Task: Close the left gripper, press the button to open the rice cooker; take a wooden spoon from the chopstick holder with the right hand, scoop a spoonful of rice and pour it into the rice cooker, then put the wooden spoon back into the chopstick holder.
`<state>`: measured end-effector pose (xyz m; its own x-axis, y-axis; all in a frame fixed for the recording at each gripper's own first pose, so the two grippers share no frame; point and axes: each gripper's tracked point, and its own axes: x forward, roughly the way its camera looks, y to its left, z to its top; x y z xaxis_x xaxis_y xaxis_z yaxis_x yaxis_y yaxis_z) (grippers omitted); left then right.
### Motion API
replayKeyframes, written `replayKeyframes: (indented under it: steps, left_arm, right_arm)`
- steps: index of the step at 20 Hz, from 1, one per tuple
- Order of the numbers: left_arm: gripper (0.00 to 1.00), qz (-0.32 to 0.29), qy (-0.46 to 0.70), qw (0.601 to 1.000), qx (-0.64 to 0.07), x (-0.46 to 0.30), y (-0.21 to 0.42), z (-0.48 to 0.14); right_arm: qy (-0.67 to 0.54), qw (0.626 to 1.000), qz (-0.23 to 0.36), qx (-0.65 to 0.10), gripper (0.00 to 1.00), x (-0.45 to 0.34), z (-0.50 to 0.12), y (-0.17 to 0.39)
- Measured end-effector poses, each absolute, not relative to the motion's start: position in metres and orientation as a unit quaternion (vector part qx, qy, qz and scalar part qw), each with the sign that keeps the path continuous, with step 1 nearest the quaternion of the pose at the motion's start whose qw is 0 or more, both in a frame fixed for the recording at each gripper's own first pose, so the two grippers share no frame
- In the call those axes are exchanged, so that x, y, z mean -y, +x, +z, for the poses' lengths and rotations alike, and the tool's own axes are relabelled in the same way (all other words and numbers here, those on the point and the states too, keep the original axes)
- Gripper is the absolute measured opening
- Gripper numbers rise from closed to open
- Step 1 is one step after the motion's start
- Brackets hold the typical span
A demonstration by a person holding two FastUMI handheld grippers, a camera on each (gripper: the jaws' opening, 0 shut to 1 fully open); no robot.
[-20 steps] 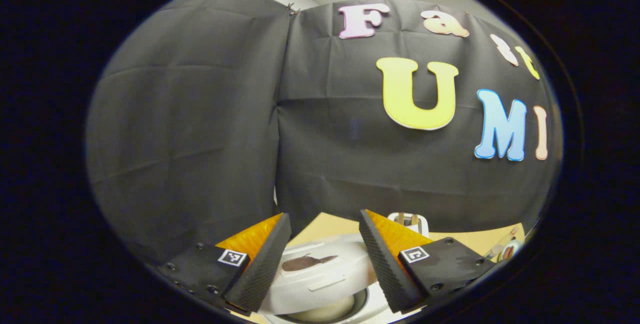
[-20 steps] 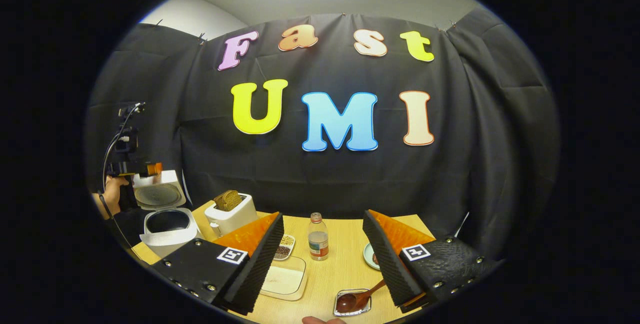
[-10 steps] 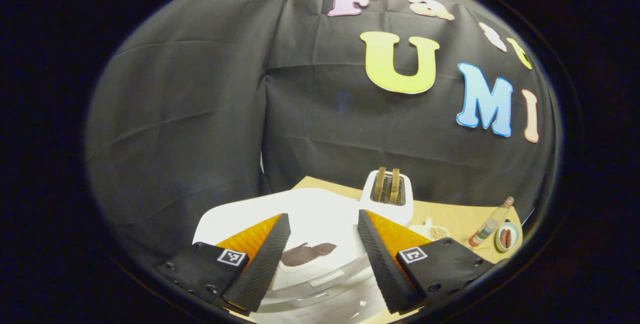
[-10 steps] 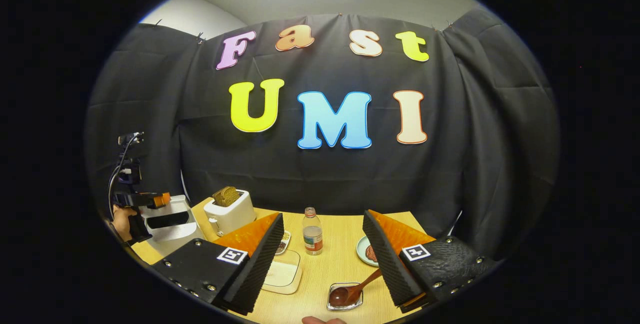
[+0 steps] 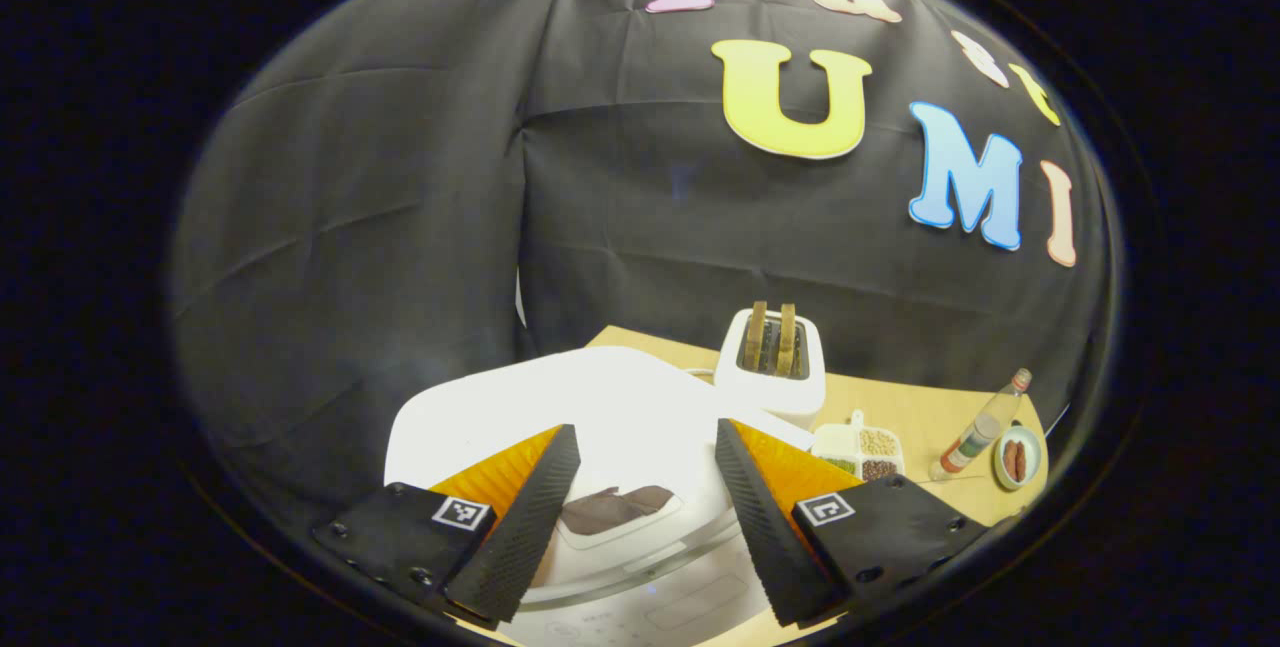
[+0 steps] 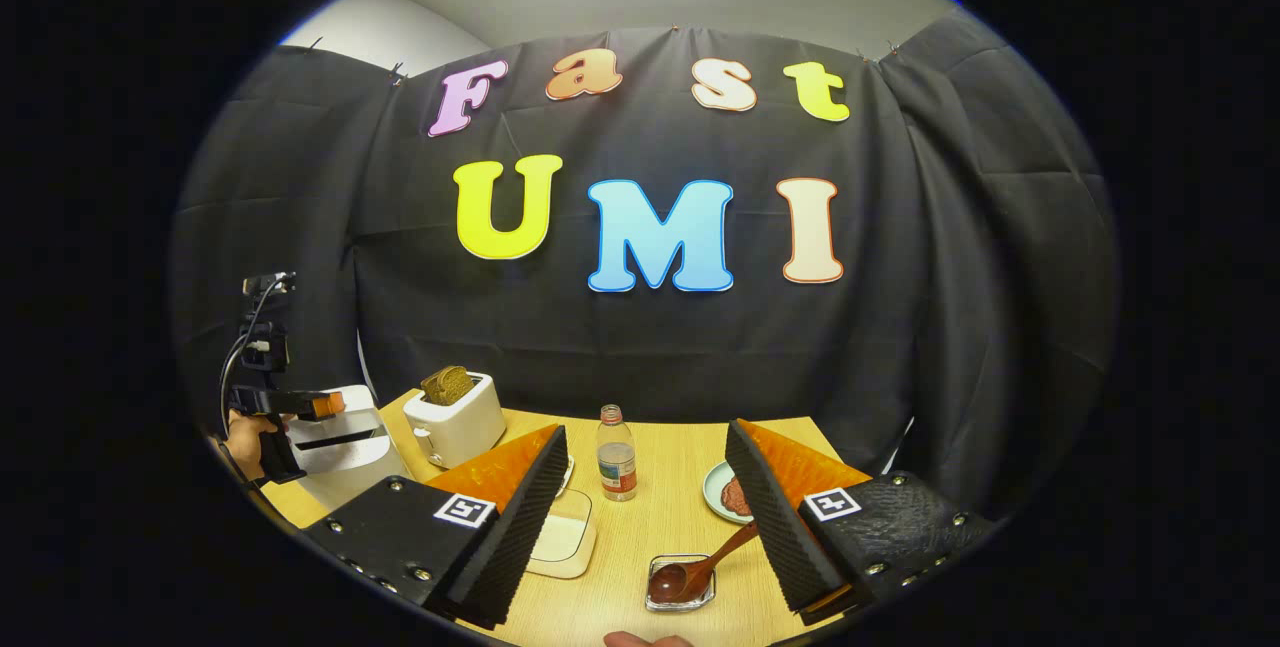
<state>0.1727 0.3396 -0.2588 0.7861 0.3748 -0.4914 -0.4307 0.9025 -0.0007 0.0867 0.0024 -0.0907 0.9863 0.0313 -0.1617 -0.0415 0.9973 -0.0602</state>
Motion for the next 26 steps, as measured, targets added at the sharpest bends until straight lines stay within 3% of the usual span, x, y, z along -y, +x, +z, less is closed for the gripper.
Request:
replayKeyframes:
  steps: [7, 13, 16, 19, 26]
  left_arm:
    - [0.97, 0.204, -0.069, 0.929, -0.301, -0.332, 0.166, -0.288]
    - [0.98, 0.196, -0.048, 0.930, -0.306, -0.328, 0.170, -0.289]
    - [0.98, 0.185, -0.097, 0.934, -0.290, -0.328, 0.172, -0.277]
    - [0.97, 0.193, -0.102, 0.946, -0.239, -0.330, 0.173, -0.241]
    - [0.97, 0.113, -0.057, 0.990, -0.062, -0.246, 0.146, -0.064]
  right_arm:
    - [-0.031, 0.994, 0.021, -0.101, 0.96, -0.002, -0.105, 0.084]
    - [-0.029, 0.993, 0.035, -0.108, 1.00, -0.013, -0.109, 0.080]
    - [-0.029, 0.994, 0.037, -0.104, 0.96, -0.011, -0.106, 0.078]
    - [-0.024, 0.995, 0.038, -0.092, 0.96, -0.011, -0.097, 0.076]
    - [-0.009, 0.999, 0.024, -0.048, 0.97, -0.003, -0.057, 0.075]
